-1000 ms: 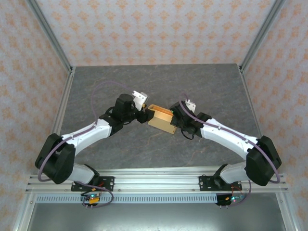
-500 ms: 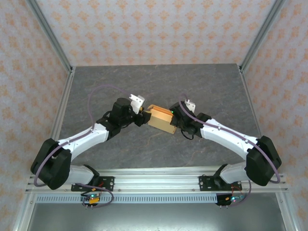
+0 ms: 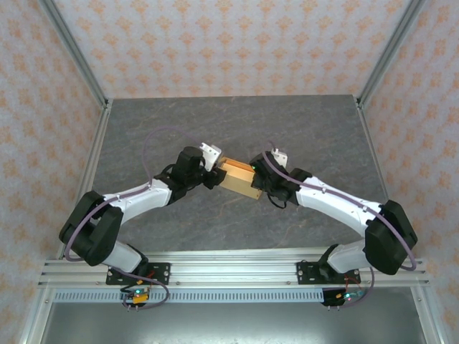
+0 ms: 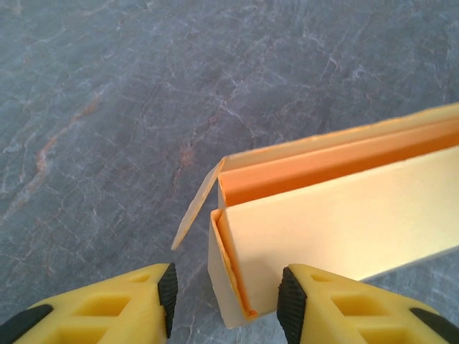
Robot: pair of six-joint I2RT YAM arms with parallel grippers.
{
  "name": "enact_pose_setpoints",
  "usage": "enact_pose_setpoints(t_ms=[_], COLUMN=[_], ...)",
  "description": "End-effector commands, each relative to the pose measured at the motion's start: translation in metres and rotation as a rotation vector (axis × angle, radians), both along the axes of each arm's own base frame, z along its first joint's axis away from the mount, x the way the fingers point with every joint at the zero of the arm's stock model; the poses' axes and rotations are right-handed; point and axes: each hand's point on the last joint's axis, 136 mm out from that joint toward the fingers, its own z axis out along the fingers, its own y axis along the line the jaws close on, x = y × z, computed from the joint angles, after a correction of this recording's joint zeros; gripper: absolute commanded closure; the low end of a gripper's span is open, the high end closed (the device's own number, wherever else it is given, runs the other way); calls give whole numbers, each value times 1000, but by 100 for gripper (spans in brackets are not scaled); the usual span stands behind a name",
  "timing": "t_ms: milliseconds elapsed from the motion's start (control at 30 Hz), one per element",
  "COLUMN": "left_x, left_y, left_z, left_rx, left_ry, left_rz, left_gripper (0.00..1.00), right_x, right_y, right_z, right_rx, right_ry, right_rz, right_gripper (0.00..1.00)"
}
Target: Fold the paper box
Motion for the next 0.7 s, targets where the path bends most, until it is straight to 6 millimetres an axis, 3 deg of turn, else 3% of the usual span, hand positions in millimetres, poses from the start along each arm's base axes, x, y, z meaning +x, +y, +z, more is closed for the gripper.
enact_pose_setpoints(t_ms=[0, 233, 467, 667], left_x=[17, 20, 23, 17], left_y=[-5, -8, -14, -17], left_z=[20, 19, 24, 31], left_rx=[-11, 10, -49, -79], left_ry=[-70, -75, -74, -58], left_rz=[24, -1, -77, -92], left_gripper=[57, 58, 92, 97], right_x=[-8, -8, -6, -5], right_y=[-2, 5, 12, 11], right_z=[-14, -14, -10, -15], right_rx=[-54, -52, -54, -71], right_ry=[50, 60, 68, 77], right_rz=[19, 57, 88, 86], right_gripper=[91, 91, 91, 91])
